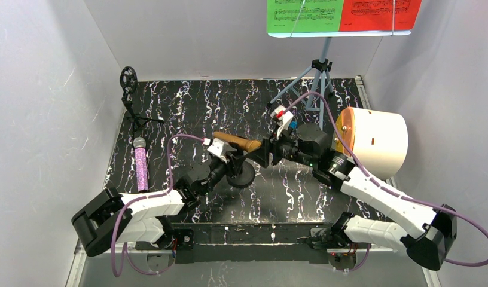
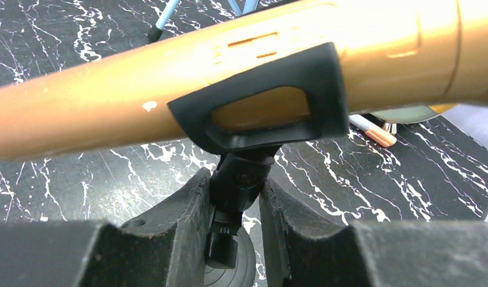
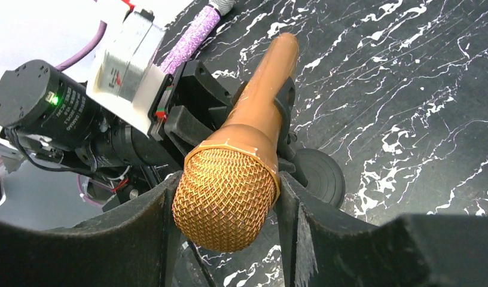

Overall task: Pack up the instrument practice props
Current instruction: Remove the microphone from the microphone stand.

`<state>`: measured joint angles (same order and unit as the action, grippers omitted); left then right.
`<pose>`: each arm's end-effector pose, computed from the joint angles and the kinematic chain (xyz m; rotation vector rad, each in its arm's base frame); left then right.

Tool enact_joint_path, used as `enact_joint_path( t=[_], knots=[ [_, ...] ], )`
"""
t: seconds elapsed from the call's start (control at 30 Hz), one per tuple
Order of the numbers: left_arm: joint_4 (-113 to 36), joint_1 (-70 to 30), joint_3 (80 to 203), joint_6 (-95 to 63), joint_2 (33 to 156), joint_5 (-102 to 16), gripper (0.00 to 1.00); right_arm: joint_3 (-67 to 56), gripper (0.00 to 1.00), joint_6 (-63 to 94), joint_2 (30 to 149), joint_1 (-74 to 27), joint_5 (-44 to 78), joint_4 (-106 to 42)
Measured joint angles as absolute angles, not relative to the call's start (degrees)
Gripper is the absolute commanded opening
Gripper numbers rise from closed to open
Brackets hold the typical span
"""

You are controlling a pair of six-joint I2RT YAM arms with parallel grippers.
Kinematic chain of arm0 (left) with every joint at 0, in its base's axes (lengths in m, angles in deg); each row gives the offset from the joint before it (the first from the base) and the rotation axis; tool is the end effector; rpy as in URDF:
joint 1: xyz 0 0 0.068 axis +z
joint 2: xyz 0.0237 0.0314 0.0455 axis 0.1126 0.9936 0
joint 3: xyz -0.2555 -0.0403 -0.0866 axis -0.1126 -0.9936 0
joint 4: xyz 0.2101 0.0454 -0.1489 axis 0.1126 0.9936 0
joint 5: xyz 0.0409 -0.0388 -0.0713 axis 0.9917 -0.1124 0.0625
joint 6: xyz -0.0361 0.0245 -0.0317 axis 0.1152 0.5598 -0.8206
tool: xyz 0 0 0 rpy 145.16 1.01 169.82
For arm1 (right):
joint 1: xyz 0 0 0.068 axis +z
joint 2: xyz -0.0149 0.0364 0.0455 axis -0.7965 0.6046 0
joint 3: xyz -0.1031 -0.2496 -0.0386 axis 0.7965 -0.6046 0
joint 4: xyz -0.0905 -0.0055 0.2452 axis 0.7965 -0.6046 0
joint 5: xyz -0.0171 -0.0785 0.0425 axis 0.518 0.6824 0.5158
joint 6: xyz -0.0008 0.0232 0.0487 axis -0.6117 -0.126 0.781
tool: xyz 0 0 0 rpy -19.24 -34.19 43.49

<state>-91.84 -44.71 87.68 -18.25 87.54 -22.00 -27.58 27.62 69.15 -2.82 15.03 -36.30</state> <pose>0.1533 -0.1782 0.2210 0.3095 1.4900 -0.7517 0.1552 0.1937 0.3511 -0.6207 1.7880 0.9940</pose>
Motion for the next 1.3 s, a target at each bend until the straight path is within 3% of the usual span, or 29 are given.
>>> enact_joint_path(
  t=[0.23,0.4,0.53,0.67,0.83,1.07,1.3],
  knots=[
    [-92.7,-44.6,87.2,-19.5,87.6,-19.4,0.00,-36.2,0.15,28.3,65.2,-3.0,13.6,-29.3],
    [-93.6,-44.2,86.6,-19.1,87.5,-17.4,0.00,-38.0,0.22,29.5,65.2,-3.0,12.5,-29.4],
    [-94.2,-44.2,86.2,-17.7,87.5,-16.1,0.00,-38.0,0.37,29.6,66.0,-3.0,12.0,-30.3],
    [-94.9,-43.9,85.8,-14.7,87.5,-15.1,0.00,-36.5,0.66,30.3,67.8,-3.0,11.4,-33.6],
    [-95.3,-43.7,85.7,-10.4,87.5,-15.5,0.00,-31.3,0.87,30.6,71.4,-2.9,10.8,-40.1],
    [-95.2,-43.7,85.6,-6.4,87.5,-16.3,0.00,-19.3,0.90,26.2,75.4,-2.9,13.0,-47.5],
    [-94.9,-43.6,85.6,-5.6,87.3,-17.0,0.00,-10.7,0.80,19.9,81.3,-2.9,12.2,-51.8]
  ],
)
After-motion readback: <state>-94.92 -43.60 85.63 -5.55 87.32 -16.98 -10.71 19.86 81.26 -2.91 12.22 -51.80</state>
